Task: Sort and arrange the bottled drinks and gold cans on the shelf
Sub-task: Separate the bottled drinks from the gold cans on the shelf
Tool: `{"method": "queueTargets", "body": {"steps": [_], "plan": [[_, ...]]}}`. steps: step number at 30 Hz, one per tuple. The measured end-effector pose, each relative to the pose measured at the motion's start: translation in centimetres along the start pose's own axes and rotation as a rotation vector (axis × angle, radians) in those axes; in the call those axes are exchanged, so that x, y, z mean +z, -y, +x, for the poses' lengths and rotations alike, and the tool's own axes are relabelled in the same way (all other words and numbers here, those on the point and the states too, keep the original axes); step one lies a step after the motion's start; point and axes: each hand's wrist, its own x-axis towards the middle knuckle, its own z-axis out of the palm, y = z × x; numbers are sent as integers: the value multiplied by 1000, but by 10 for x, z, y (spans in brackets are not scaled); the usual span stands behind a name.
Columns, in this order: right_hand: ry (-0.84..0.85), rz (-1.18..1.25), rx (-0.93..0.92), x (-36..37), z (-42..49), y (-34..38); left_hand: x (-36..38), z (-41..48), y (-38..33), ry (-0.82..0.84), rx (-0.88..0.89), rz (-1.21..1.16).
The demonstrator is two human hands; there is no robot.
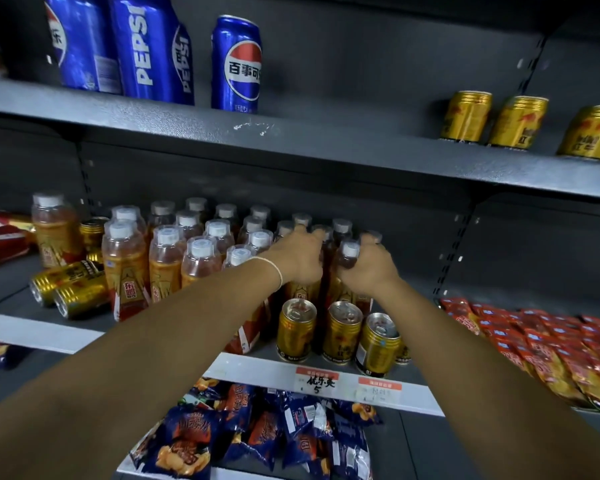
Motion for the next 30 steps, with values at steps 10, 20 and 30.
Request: {"method": "queueTargets", "body": {"steps": [10,20,30], "plan": [[13,65,57,11,6,-10,17,-4,10,-3,15,-117],[-187,244,-27,7,-30,-2,11,-20,12,-147,91,-248],[-453,-193,-354,-26,-76,59,-46,-64,29,-438,210,-432]]}}
